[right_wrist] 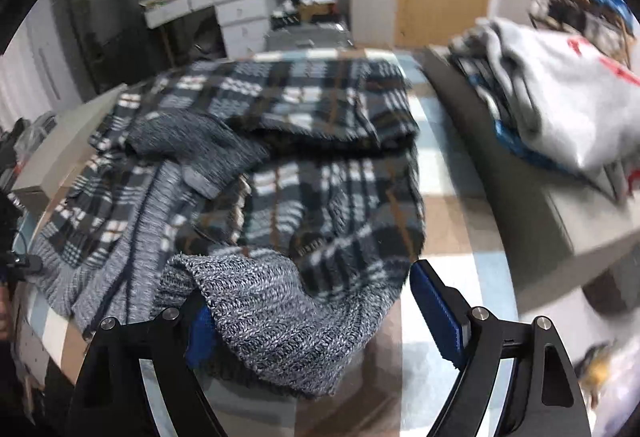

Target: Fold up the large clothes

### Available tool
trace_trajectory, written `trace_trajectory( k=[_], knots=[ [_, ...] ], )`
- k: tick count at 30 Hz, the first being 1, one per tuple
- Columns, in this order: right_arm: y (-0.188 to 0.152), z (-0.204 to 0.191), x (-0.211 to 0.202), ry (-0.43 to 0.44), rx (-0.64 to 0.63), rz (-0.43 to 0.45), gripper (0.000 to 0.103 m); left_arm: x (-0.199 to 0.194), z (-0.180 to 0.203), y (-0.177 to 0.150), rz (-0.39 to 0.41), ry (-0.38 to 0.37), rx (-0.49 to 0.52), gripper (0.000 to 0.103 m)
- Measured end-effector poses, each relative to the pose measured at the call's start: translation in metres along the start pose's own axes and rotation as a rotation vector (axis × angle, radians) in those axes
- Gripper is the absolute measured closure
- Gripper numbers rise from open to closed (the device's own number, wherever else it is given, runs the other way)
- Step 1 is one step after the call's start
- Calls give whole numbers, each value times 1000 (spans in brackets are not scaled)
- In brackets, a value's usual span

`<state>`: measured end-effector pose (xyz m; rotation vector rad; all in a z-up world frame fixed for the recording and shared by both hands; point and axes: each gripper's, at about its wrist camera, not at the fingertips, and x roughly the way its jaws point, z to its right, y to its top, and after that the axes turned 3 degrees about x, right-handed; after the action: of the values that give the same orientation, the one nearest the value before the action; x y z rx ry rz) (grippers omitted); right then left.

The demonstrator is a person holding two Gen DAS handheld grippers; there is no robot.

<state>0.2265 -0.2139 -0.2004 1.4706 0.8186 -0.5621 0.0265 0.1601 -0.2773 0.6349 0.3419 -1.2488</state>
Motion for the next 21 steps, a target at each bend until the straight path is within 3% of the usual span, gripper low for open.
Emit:
trace_trajectory(
  k=[5, 11, 13, 14, 15, 18, 21],
  knots=[
    [-22, -11, 4, -137, -94, -48, 16, 0, 2, 0, 1, 2, 5, 64],
    [-30, 8, 15, -139, 15, -59, 18, 0, 4, -1, 2, 2, 8, 64],
    [-28, 16, 18, -120, 72, -48, 36, 0, 3, -1, 2, 2, 10, 64],
    [-26, 20, 21, -104, 95, -47, 59, 0, 4, -1, 2, 2, 9, 64],
    [-25, 22, 22, -92, 101, -43, 73, 0, 4, -1, 1, 2, 6, 64],
    [-21, 15, 14, -134, 41, -5, 88, 0, 4, -1, -2, -1, 3, 64],
    [-22, 6, 0, -170, -50, 30, 90, 0, 4, -1, -2, 0, 3, 64]
  ],
)
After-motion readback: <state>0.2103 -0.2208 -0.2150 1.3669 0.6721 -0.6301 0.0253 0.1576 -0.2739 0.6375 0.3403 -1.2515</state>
